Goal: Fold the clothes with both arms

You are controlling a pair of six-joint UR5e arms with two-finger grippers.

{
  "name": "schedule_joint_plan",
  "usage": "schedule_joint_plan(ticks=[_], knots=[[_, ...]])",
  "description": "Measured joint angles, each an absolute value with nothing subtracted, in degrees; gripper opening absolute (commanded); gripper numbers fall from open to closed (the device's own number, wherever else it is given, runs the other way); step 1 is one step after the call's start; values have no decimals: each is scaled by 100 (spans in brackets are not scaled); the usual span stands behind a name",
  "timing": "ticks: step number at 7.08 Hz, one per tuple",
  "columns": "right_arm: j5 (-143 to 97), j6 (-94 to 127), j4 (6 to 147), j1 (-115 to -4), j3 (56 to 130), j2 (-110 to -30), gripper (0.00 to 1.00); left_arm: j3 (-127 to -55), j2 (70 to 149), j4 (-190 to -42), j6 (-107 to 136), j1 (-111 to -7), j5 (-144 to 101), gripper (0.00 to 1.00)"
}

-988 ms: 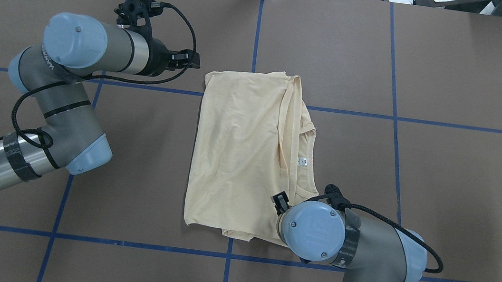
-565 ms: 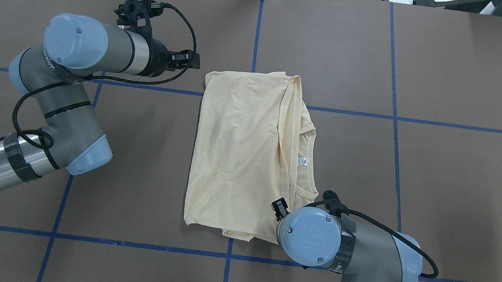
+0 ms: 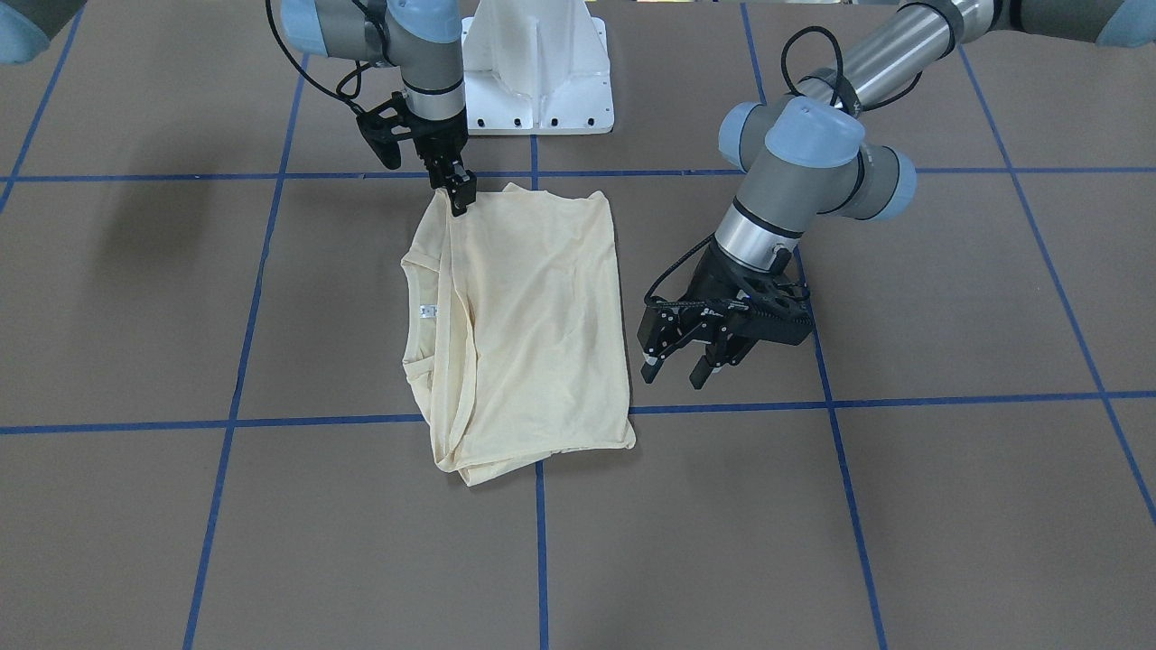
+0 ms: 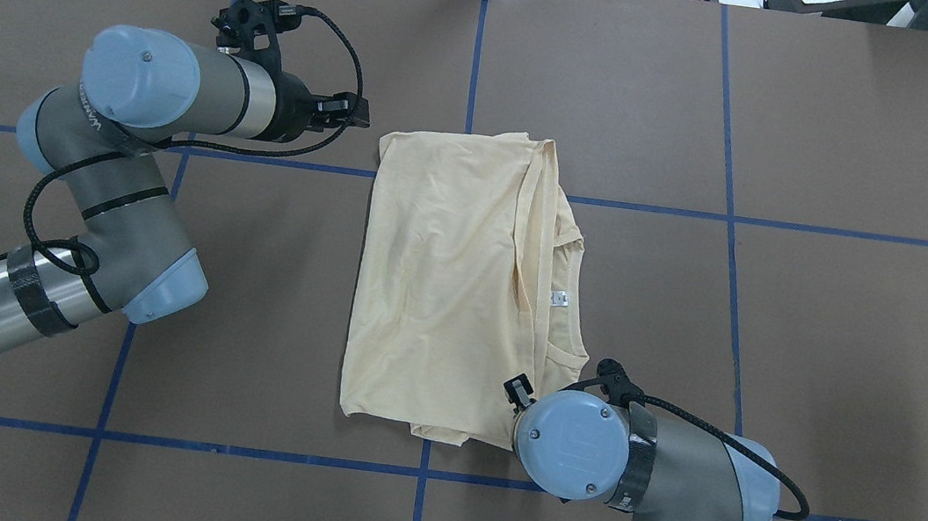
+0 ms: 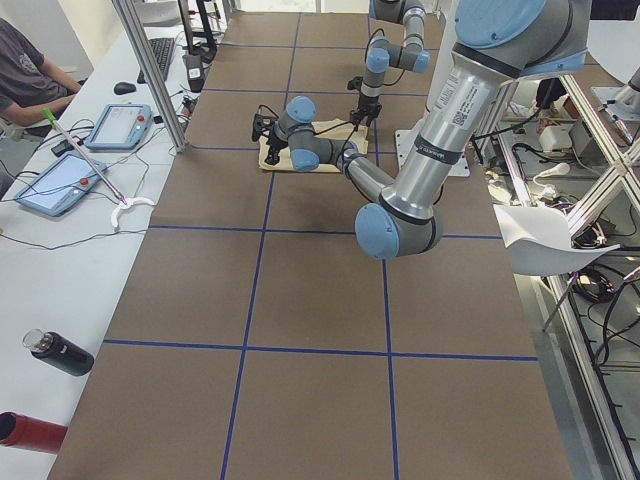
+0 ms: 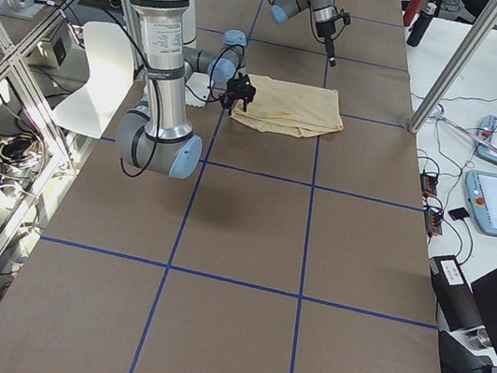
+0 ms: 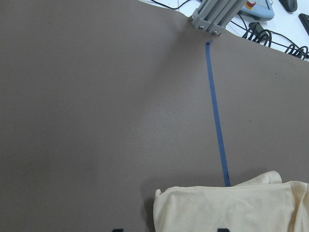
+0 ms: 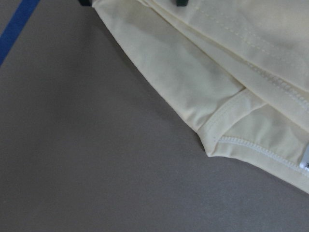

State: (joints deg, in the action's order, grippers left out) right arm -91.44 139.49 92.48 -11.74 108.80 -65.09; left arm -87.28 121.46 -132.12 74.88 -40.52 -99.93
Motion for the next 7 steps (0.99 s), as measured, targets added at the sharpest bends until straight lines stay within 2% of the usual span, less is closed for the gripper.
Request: schedule_joint_plan(ticks=[7], knots=[[-9212, 13949, 9318, -1200, 11273, -6634, 0, -8744, 12146, -13214, 7574, -4060, -9993, 71]])
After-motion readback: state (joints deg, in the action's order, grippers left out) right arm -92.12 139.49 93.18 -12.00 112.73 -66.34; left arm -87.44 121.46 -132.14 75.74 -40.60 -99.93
